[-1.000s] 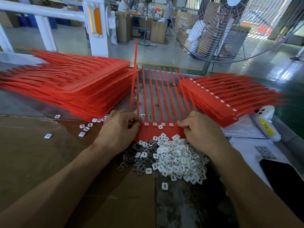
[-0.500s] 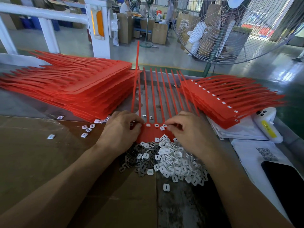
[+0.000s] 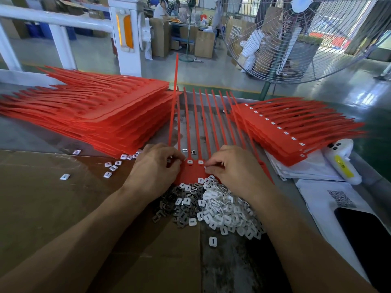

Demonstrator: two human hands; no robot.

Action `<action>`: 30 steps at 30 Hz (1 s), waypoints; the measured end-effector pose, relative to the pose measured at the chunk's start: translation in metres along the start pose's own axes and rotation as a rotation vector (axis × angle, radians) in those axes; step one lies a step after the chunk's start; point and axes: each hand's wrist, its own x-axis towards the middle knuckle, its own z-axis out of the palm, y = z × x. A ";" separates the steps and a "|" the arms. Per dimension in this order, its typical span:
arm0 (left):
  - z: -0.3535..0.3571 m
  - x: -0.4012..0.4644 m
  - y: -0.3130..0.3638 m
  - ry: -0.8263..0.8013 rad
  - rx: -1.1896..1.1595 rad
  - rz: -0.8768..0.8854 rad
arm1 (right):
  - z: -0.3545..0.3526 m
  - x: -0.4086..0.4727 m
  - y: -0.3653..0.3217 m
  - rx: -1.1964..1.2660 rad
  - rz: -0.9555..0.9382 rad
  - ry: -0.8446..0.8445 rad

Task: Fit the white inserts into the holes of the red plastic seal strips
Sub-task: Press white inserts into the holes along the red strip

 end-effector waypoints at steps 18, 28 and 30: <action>0.002 0.002 -0.003 0.001 0.004 0.024 | -0.024 -0.012 0.055 0.318 0.551 0.189; 0.002 0.002 -0.005 0.001 -0.006 0.020 | -0.021 -0.009 0.050 0.231 0.529 0.141; 0.003 0.002 -0.005 -0.002 -0.006 0.016 | -0.022 -0.009 0.050 0.228 0.535 0.144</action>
